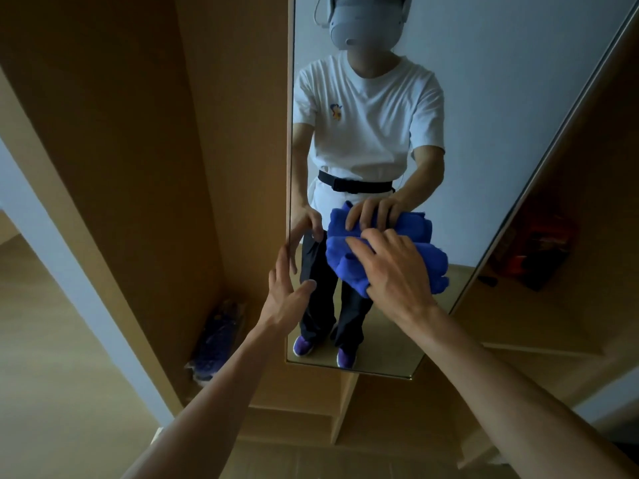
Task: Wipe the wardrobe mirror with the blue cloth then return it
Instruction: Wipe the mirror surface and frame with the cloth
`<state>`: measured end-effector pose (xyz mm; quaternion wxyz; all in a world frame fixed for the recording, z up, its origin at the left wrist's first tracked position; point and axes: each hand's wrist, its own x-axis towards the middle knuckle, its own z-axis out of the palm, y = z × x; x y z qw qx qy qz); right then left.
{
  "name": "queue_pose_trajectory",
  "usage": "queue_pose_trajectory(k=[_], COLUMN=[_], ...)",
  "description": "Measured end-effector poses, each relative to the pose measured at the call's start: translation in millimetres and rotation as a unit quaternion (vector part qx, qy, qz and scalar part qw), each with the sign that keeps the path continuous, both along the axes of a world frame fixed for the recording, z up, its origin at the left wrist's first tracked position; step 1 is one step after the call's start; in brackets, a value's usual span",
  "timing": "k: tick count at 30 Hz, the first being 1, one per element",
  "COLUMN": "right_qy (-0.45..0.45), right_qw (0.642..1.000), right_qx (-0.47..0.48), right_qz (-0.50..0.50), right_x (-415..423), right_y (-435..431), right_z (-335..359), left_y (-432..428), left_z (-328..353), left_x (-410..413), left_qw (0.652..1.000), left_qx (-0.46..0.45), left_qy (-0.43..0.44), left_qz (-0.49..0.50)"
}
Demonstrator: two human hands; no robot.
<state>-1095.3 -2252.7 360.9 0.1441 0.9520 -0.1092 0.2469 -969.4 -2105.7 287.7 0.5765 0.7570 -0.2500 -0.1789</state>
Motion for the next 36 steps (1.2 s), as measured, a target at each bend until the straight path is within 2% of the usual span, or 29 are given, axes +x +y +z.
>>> queue_pose_trajectory(k=[8,17,23,32,36], right_qy=[-0.106,0.025,0.047,-0.054,-0.078], right_qw=[0.994,1.000,0.999,0.998,0.996], right_qx=[-0.011,0.004,0.013,0.006,-0.003], right_qz=[0.026,0.016,0.024,0.025,0.039], right_x=[-17.4,-23.6,-29.1,-53.0,-58.9], right_y=[-36.0,-30.1,-30.9,-68.7,-80.6], right_z=[17.8,-47.3,-50.5,11.7,16.6], left_y=[-15.3,-24.7,-26.7,-33.4,-44.4], left_z=[-15.1,-22.7,-26.1,-21.1,-21.0], left_x=[-5.7,-11.6,-16.4,-23.5,-29.4], left_qw=[0.996,0.989,0.983,0.980,0.976], left_qx=[0.027,0.030,0.058,0.073,0.078], left_qy=[-0.048,-0.079,-0.107,-0.113,-0.106], left_qz=[0.069,0.122,0.134,0.147,0.172])
